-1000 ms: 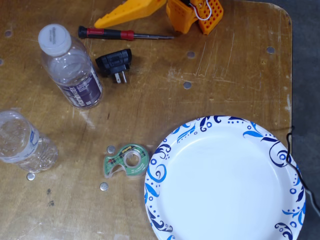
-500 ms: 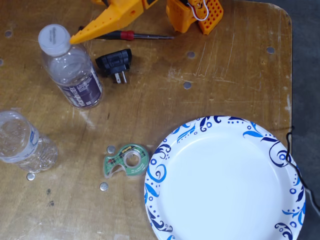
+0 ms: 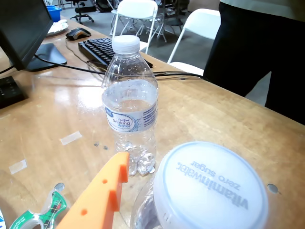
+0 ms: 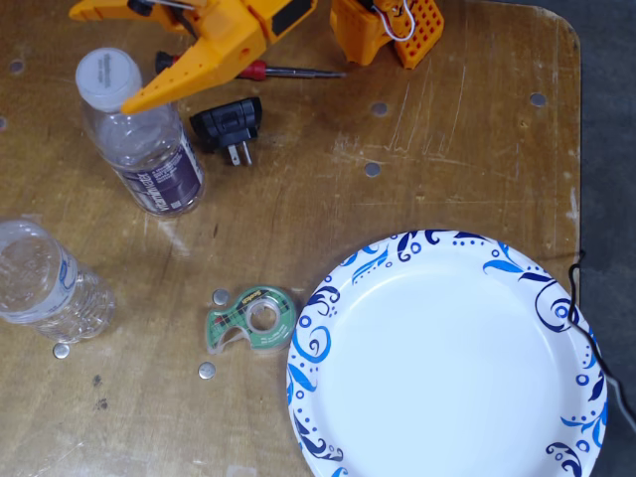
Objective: Move the bottles to the plate
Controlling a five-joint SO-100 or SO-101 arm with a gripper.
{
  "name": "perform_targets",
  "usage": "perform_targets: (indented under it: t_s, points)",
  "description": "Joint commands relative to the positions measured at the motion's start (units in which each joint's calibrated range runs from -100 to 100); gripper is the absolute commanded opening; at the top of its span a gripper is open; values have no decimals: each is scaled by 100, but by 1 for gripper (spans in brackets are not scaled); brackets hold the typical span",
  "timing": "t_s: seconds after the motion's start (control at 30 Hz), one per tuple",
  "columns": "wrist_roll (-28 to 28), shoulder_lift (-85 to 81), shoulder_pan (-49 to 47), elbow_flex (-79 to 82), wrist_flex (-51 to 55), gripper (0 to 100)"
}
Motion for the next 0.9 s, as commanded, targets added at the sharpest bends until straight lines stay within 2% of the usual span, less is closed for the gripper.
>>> perform_targets:
  t_s: [0.0,0.87]
  points:
    - [-31,86,-30,-358,-225,44]
    - [-187,617,-160,-376,-634,44]
